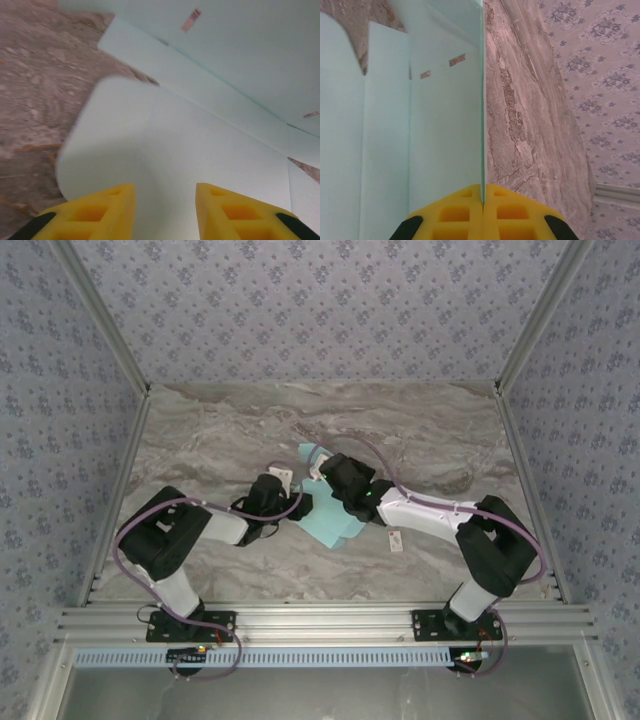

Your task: Fold the paper box

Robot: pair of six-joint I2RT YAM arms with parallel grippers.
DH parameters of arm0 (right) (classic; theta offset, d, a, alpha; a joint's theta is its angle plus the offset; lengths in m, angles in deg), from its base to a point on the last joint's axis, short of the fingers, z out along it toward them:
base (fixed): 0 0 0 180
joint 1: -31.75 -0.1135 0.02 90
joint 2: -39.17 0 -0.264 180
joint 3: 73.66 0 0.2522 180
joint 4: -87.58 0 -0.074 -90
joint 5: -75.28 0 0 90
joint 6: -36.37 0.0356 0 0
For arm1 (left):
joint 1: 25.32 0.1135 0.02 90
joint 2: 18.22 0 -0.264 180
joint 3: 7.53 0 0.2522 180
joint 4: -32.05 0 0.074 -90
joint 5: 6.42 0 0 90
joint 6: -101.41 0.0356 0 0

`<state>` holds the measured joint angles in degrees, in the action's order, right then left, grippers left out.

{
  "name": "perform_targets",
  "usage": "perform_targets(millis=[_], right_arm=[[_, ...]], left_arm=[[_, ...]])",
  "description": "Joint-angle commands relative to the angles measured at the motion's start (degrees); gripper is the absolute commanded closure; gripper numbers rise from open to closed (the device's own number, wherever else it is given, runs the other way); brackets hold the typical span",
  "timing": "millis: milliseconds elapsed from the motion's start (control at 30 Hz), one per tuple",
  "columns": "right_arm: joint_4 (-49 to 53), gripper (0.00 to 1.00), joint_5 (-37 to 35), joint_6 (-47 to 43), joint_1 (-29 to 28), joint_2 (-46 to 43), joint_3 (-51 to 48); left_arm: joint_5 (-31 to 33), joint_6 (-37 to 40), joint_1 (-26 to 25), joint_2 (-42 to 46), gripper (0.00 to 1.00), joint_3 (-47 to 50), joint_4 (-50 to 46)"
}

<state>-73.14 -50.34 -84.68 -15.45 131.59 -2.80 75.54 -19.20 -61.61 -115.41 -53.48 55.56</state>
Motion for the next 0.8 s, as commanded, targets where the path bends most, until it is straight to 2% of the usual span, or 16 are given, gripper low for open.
perform_targets(millis=[0,233,467,600,767], right_arm=[[4.66,0.98,6.3,-0.49,1.71,-2.03,1.72],[12.88,0.98,20.14,-0.75,7.31,-5.92,6.32],[27.18,0.99,39.03,4.35,15.28,-7.94,18.04],[35.34,0.99,46.23,8.02,18.42,-7.1,25.05],[40.94,0.98,58.69,11.16,22.44,-6.81,30.05]], left_arm=[[0.71,1.16,1.93,5.41,0.61,0.04,-2.2],[0.5,3.97,5.56,16.13,0.56,-1.15,-9.98],[-5.47,10.24,7.82,24.59,0.49,-4.46,-17.84],[-10.28,14.56,7.5,25.91,0.47,-7.47,-20.57],[-12.7,20.33,6.76,24.16,0.41,-13.49,-26.32]])
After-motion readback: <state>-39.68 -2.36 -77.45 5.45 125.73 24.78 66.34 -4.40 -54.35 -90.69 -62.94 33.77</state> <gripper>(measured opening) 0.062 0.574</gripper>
